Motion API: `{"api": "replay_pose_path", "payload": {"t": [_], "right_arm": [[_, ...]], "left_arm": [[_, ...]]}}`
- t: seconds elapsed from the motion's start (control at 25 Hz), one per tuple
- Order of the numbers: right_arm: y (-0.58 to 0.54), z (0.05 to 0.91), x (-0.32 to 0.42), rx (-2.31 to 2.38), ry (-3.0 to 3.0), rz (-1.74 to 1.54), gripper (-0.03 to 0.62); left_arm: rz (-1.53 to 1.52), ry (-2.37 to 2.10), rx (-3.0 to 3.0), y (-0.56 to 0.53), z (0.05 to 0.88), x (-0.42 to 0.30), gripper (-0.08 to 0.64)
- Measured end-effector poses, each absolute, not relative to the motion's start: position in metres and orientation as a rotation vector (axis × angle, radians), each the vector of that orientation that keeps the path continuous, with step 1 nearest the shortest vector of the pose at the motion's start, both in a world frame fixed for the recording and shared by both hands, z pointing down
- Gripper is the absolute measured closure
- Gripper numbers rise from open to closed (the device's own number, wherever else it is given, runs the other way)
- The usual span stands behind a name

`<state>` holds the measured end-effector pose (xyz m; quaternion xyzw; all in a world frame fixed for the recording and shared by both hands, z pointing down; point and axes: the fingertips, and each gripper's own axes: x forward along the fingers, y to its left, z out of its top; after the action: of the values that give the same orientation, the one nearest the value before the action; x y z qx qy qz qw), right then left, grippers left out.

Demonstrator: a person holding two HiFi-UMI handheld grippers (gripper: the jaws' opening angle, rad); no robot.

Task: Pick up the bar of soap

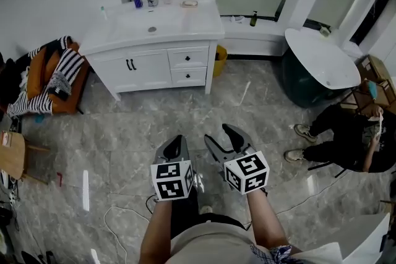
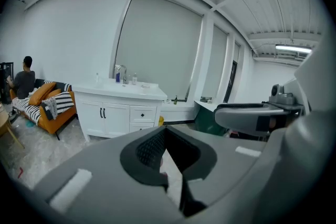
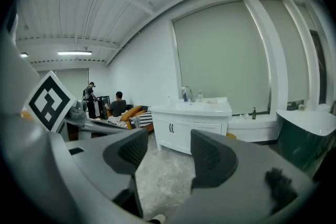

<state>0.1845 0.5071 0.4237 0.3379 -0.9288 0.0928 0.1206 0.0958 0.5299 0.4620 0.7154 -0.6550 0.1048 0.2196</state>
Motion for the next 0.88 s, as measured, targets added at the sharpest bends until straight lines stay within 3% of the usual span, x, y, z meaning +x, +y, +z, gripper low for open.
{"api": "replay_pose_path", "payload": {"t": [0.88], "right_arm": [[0.386, 0.413, 0.097, 1.135, -2.683, 0.375, 0.350]], "left_arm": [[0.326, -1.717, 2.072, 0.406, 0.448, 0.014, 0.554]]}}
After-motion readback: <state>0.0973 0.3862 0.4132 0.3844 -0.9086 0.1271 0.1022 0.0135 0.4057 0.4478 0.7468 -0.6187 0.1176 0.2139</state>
